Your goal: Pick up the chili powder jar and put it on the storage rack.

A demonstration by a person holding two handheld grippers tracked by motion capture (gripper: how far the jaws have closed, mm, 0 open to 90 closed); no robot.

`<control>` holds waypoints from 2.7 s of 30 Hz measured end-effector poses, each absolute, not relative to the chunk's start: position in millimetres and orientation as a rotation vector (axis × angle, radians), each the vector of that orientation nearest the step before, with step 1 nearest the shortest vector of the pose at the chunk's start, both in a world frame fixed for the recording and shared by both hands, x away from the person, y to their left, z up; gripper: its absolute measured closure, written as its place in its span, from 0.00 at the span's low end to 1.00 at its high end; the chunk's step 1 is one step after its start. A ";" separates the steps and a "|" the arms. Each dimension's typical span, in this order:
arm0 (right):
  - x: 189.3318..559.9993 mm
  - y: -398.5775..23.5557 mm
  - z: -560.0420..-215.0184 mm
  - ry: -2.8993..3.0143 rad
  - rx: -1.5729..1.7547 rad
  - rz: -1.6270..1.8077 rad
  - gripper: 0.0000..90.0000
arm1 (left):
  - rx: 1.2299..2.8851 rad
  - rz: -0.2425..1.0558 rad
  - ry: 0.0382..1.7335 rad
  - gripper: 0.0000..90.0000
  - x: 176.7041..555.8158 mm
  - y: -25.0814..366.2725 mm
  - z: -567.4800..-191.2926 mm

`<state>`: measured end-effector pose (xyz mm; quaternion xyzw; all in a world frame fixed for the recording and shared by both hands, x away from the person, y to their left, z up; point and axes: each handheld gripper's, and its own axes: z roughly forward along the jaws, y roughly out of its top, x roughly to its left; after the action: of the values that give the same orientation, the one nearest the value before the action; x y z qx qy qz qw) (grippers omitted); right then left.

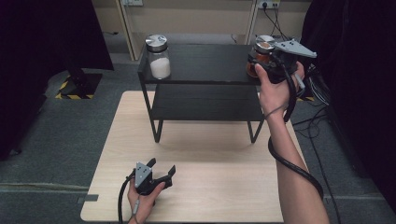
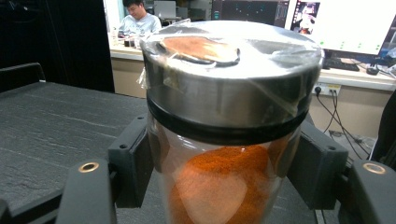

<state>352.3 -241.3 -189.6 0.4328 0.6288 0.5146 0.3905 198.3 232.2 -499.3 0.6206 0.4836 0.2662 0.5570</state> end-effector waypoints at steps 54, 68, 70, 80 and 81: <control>359.3 -249.1 -219.3 1.503 1.088 1.469 0.10 | 1.462 0.623 1.152 0.12 199.0 232.1 -498.7; 339.3 -250.3 -214.9 1.478 1.091 1.504 0.08 | 1.464 0.628 1.152 0.12 198.7 231.7 -498.5; 336.7 -250.1 -215.0 1.482 1.085 1.506 0.08 | 1.461 0.628 1.153 0.12 198.7 231.5 -498.8; 322.8 -255.3 -218.8 1.491 1.063 1.521 0.08 | 1.467 0.629 1.153 0.12 199.0 231.8 -498.1; 321.7 -255.8 -219.2 1.492 1.058 1.522 0.08 | 1.467 0.630 1.153 0.12 199.0 231.6 -498.2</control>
<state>321.7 -255.8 -219.2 0.4127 0.5819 0.5939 0.3719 199.0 231.6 -498.2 0.6205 0.4877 0.2664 0.5533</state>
